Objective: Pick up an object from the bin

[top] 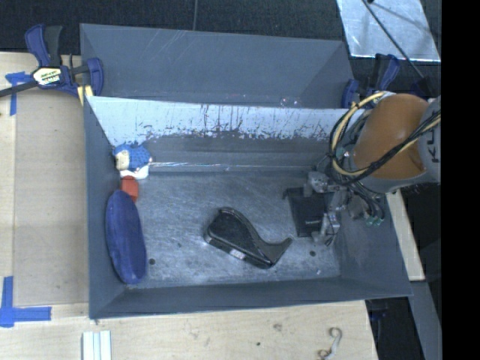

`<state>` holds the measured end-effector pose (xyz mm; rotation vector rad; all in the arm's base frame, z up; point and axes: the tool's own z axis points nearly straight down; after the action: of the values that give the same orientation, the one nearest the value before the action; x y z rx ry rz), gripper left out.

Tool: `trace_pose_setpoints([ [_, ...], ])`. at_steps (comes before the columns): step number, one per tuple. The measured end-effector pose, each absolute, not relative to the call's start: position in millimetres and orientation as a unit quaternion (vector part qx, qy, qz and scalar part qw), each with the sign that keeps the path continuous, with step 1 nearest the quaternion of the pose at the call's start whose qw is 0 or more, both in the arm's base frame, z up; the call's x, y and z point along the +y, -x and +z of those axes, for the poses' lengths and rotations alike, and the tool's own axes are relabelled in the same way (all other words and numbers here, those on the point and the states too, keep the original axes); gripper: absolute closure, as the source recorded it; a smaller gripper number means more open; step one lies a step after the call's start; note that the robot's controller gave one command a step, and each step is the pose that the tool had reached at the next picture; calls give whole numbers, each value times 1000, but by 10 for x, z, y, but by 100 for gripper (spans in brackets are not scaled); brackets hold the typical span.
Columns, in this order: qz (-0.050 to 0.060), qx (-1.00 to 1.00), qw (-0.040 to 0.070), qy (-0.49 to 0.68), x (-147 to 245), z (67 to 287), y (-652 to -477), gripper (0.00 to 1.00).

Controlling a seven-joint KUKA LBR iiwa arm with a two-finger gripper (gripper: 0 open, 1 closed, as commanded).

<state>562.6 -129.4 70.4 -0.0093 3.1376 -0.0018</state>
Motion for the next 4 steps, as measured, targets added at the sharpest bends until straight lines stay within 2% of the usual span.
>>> trace_pose_setpoints([
  [1, -1, 1000, 2, 3, -1293, 707, -5630, 100],
  [2, -1, 1000, 2, 3, -1293, 704, -5627, 0],
  [3, -1, 1000, 2, 3, -1293, 707, -5630, 100],
  [4, -1, 1000, 2, 3, -1293, 704, -5627, 0],
])
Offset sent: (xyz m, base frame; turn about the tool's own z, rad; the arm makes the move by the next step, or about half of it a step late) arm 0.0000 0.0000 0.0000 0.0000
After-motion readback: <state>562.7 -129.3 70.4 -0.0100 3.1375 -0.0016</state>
